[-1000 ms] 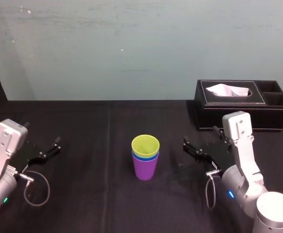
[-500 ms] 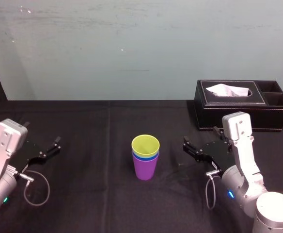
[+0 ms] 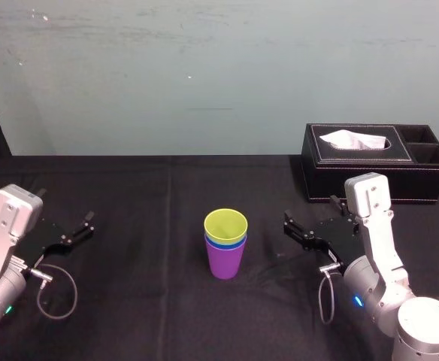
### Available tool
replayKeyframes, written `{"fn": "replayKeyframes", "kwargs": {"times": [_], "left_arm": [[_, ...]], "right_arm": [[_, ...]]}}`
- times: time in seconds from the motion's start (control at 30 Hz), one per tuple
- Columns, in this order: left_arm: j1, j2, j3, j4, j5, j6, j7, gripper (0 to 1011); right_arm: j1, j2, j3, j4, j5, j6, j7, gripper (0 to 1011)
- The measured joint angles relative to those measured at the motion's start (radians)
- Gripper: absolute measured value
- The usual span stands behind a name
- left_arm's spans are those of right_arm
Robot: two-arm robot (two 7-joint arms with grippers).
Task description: Stack the three plastic cups sequentially using one hand.
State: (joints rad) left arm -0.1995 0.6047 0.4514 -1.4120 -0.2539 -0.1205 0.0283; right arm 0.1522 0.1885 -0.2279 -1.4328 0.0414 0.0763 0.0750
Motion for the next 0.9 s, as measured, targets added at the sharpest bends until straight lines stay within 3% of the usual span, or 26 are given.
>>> {"fn": "replayKeyframes", "kwargs": {"times": [0.9], "left_arm": [[0.000,0.000,0.000,0.000,0.000,0.000,0.000,1000]], "right_arm": [[0.000,0.000,0.000,-0.001,0.001,0.000,0.002,1003]]}}
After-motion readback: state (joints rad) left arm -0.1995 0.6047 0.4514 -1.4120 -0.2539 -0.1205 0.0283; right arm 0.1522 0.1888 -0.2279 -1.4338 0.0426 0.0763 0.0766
